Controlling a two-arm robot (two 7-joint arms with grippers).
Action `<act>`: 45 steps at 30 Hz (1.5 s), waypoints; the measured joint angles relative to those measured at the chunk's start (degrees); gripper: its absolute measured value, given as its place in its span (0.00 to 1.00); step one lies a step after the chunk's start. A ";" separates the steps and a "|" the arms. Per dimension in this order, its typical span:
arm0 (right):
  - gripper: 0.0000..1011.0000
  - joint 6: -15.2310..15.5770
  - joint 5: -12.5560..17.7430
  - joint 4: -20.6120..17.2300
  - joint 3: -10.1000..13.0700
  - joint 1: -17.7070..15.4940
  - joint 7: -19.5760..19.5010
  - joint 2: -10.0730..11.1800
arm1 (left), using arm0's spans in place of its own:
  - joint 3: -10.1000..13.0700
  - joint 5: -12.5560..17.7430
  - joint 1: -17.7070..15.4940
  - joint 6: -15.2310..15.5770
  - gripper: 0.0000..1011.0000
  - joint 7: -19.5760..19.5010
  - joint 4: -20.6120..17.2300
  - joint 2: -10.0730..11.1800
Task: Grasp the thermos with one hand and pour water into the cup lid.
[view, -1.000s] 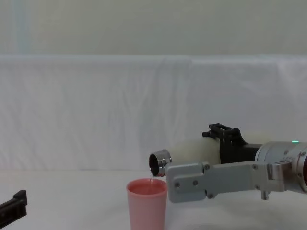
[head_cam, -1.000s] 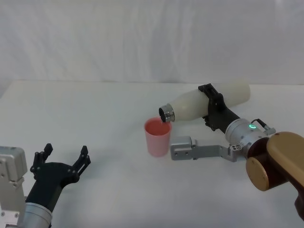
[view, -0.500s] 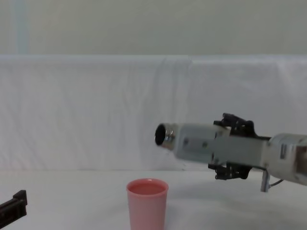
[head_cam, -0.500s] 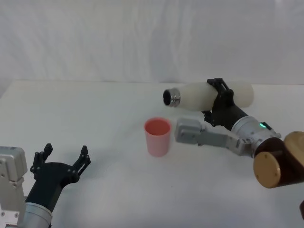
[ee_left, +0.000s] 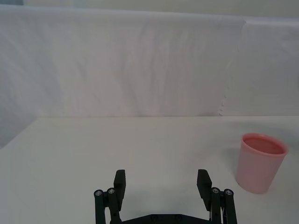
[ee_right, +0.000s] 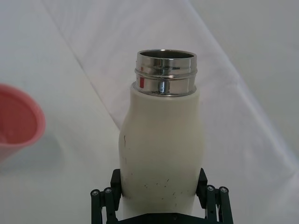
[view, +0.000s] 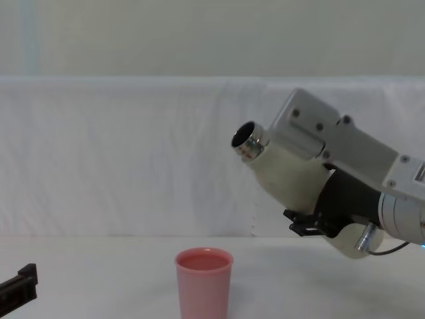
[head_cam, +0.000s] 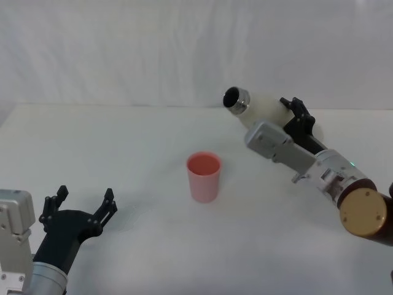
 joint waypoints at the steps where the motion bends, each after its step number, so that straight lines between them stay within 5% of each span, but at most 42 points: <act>1: 0.94 0.06 1.25 -0.09 0.67 -0.32 0.19 -0.43 | 0.00 0.00 0.00 0.00 0.99 0.00 0.00 0.00; 11: 0.94 1.49 12.00 -1.31 6.28 -2.74 1.33 -4.09 | 0.00 0.00 0.00 0.00 0.99 0.00 0.00 0.00; 26: 0.94 3.83 24.44 -2.22 11.18 -5.33 1.87 -7.57 | 0.00 0.00 0.00 0.00 0.99 0.00 0.00 0.00; 35: 0.94 4.32 30.42 -1.55 12.52 -6.33 2.43 -9.18 | 0.00 0.00 0.00 0.00 0.99 0.00 0.00 0.00; 45: 0.94 4.44 33.31 -0.59 11.76 -6.43 2.91 -9.31 | 0.00 0.00 0.00 0.00 0.99 0.00 0.00 0.00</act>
